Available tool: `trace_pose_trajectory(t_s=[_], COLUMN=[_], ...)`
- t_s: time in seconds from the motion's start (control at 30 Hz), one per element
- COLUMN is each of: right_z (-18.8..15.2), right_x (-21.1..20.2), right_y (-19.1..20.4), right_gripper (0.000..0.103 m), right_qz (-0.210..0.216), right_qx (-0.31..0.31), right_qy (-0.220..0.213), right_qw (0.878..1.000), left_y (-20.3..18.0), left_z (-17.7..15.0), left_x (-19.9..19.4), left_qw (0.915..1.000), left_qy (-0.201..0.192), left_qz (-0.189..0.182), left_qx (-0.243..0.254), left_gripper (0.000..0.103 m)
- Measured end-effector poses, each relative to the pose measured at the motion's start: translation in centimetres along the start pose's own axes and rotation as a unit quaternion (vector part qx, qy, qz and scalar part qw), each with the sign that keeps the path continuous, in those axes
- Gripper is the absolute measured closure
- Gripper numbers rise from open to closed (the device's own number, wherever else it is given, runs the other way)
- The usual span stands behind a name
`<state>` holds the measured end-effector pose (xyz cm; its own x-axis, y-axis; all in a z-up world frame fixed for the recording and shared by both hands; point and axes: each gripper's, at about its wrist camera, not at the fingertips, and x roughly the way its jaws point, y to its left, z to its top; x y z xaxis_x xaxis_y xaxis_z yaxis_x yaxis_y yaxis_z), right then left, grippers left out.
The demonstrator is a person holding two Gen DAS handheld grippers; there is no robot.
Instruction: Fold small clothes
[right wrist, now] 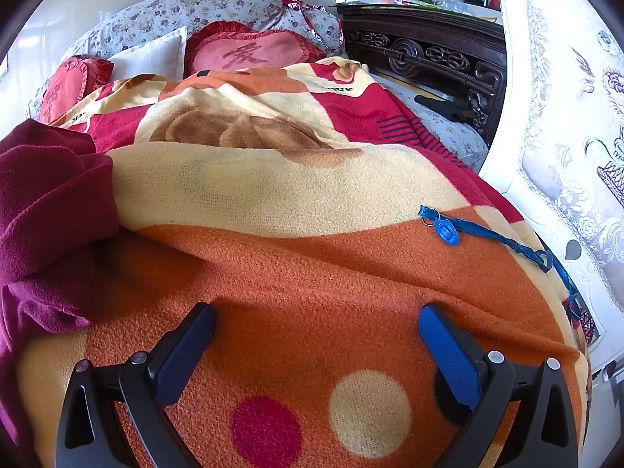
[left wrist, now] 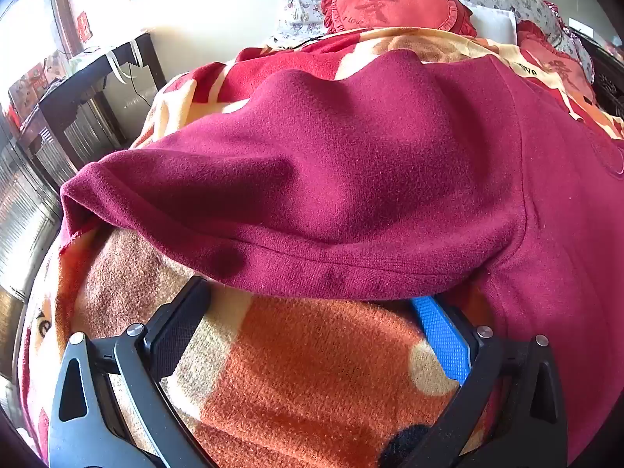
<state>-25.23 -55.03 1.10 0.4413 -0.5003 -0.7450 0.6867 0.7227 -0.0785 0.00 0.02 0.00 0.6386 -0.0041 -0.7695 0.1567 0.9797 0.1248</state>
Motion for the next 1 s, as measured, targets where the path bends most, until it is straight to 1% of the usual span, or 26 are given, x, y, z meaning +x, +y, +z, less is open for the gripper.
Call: trace_pose_trajectory(t_s=[0.3, 0.4, 0.5, 0.57, 0.7, 0.8, 1.0], right_z=[0.0, 0.0, 0.0, 0.0, 0.1, 0.0, -0.1], right_x=[0.0, 0.0, 0.0, 0.0, 0.0, -0.1, -0.6], right_y=[0.0, 0.0, 0.0, -0.1, -0.1, -0.1, -0.1], right_gripper=[0.000, 0.000, 0.000, 0.000, 0.000, 0.000, 0.000], right_qz=[0.000, 0.000, 0.000, 0.001, -0.001, -0.002, 0.007], right_qx=[0.000, 0.000, 0.000, 0.001, -0.001, -0.001, 0.002], right_qy=[0.000, 0.000, 0.000, -0.001, 0.001, 0.000, 0.011], right_qw=[1.000, 1.000, 1.000, 1.000, 1.000, 1.000, 1.000], left_y=[-0.1, 0.0, 0.4, 0.7, 1.1, 1.0, 0.1], left_z=[0.0, 0.1, 0.1, -0.1, -0.3, -0.1, 0.7], left_x=[-0.1, -0.3, -0.9, -2.0, -5.1, -8.2, -12.3], left_qw=[1.0000, 0.9997, 0.9978, 0.9967, 0.9973, 0.9978, 0.9966], left_qy=[0.005, 0.022, 0.056, 0.067, 0.049, 0.024, 0.005], left_qz=[0.004, -0.003, -0.027, -0.035, -0.044, -0.045, -0.071], left_qx=[0.004, 0.009, 0.025, 0.029, 0.033, 0.043, 0.042], left_gripper=[0.000, 0.000, 0.000, 0.001, 0.001, 0.001, 0.001])
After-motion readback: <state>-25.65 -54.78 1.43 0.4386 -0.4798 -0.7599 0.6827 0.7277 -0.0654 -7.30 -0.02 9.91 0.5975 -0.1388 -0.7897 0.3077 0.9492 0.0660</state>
